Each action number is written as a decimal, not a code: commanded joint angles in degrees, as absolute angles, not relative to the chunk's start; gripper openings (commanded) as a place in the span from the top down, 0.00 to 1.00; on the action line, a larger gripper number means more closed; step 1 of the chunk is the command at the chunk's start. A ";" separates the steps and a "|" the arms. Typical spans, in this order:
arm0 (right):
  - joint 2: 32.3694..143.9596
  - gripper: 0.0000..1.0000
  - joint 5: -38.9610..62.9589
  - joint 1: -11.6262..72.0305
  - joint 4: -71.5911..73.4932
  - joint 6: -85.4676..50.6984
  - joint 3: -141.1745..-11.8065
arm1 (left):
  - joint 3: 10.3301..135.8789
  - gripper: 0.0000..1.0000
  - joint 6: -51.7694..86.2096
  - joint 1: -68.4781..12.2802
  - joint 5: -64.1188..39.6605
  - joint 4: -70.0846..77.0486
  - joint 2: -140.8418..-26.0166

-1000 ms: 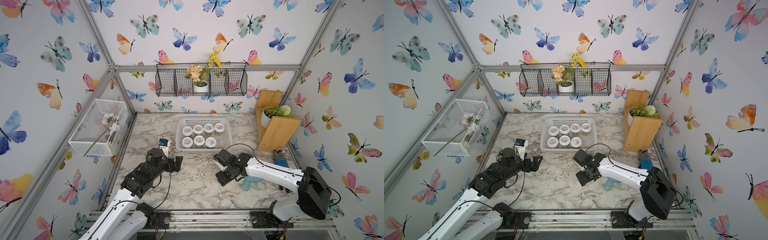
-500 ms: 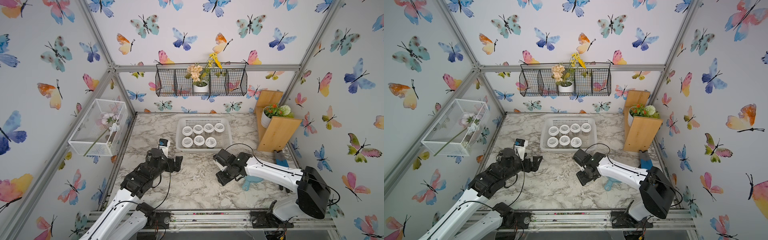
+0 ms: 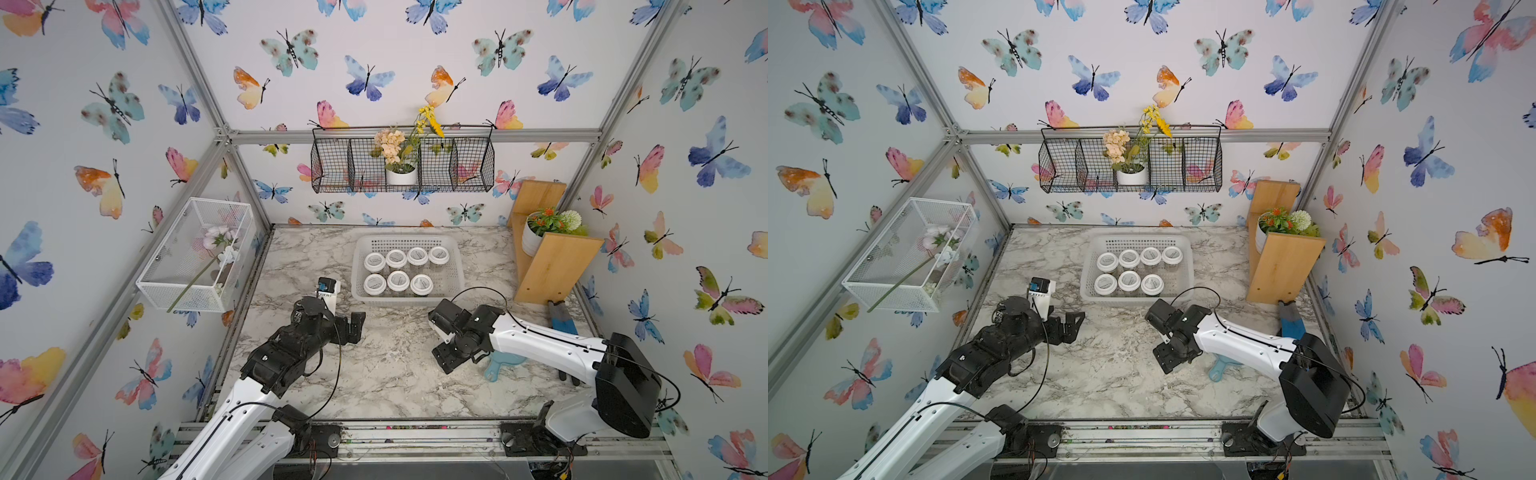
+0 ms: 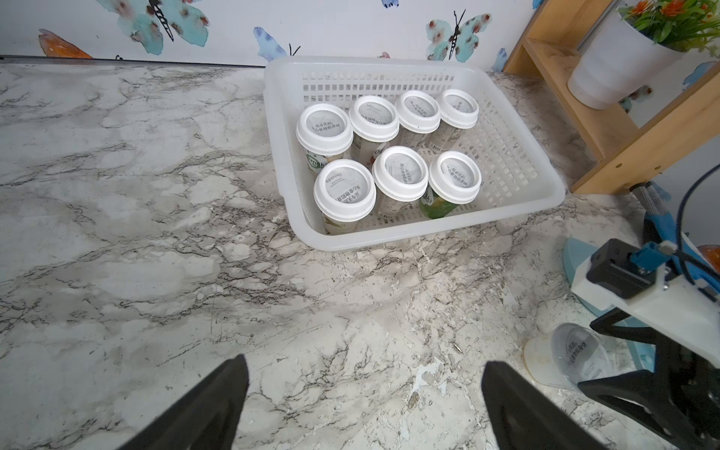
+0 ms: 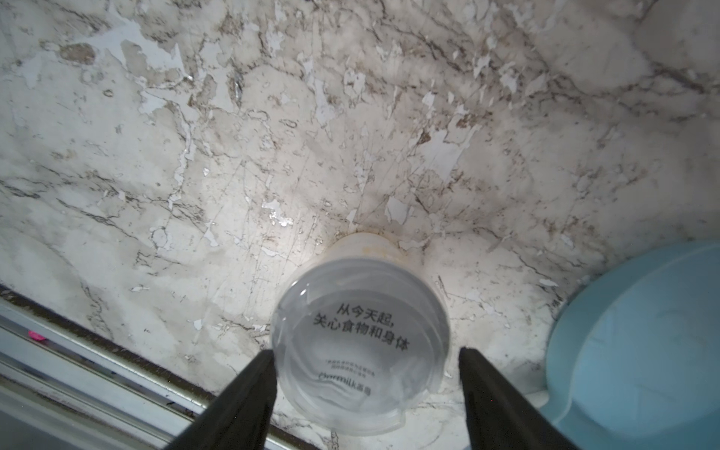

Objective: Put the yogurt in the basket
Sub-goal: Pick up the yogurt from the center of the board.

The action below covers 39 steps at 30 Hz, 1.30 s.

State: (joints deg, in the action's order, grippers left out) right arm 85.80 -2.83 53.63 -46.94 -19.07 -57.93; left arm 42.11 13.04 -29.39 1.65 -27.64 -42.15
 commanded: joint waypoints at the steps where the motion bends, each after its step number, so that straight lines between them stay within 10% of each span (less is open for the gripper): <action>1: 84.81 0.23 -4.18 53.96 -48.61 -19.69 -58.80 | 41.57 0.00 12.47 -29.67 -0.15 -26.89 -41.54; 39: 86.74 0.27 -0.70 54.05 -46.58 -18.90 -57.14 | 41.57 0.00 12.48 -29.69 -0.26 -26.89 -41.48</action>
State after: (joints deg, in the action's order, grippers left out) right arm 85.93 -1.45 53.69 -47.00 -19.03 -57.87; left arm 42.11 13.04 -29.39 1.65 -27.64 -42.15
